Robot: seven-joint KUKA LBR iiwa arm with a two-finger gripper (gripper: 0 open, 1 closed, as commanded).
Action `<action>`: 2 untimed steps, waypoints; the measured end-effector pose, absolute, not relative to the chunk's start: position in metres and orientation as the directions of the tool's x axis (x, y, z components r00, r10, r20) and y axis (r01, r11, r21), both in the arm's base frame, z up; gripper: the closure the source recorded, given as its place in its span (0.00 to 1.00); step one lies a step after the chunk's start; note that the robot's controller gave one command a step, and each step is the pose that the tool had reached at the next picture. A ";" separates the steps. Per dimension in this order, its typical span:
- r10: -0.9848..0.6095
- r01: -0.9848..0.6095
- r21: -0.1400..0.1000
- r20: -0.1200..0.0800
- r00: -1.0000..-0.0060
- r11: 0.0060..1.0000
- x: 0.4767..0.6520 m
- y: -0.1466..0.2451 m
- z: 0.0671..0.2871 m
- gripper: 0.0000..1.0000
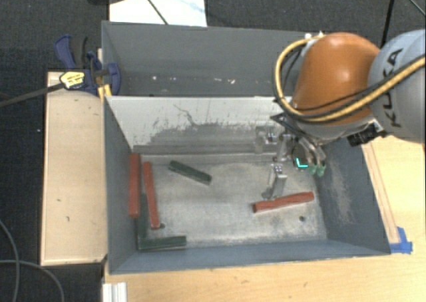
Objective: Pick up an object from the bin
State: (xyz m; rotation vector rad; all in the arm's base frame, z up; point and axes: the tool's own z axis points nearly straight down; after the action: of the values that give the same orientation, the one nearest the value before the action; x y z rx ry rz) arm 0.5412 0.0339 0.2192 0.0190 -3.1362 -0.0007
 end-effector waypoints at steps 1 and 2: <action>-0.011 -0.011 0.001 -0.002 -1.000 1.000 0.543 0.034 0.223 0.00; -0.078 -0.078 0.001 -0.010 -0.997 0.997 0.537 0.026 0.208 0.00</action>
Offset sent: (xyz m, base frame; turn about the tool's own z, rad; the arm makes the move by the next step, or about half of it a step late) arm -0.0368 -0.0512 -0.0870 -0.3415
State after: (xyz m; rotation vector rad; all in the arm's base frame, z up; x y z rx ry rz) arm 0.5367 0.0258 0.2075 0.1228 -3.1493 -0.0020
